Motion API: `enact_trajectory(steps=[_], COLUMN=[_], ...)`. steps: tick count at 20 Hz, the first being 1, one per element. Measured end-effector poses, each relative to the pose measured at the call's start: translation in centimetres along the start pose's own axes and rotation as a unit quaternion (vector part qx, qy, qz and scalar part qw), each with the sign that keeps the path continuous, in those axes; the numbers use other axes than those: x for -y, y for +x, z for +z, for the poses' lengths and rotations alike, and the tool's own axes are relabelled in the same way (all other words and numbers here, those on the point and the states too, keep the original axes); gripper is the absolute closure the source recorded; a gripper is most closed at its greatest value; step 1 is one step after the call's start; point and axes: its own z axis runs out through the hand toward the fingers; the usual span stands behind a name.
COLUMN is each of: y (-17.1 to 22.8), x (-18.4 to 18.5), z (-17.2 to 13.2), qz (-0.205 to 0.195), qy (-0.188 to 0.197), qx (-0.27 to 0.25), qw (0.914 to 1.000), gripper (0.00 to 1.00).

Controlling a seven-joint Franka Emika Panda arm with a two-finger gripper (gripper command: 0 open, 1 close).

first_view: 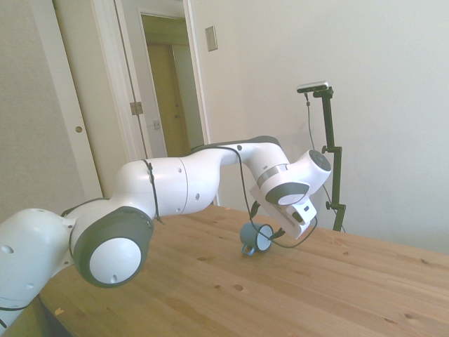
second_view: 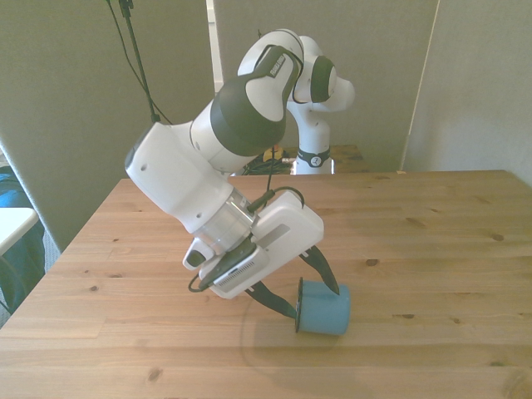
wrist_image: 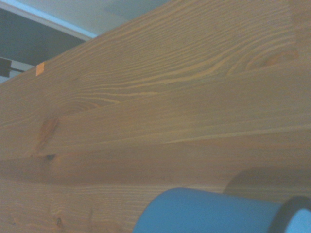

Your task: Flip the mug upright

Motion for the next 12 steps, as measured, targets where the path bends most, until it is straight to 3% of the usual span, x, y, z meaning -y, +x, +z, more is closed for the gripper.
enact_trajectory(steps=[6, 12], y=[-1.2, -1.1], x=[1.4, 0.0], z=[-0.3, -0.6], qz=[-0.031, -0.034], qy=[0.025, 0.052], qx=[0.013, 0.048], qw=[0.9991, 0.9969], gripper=[0.0, 0.0])
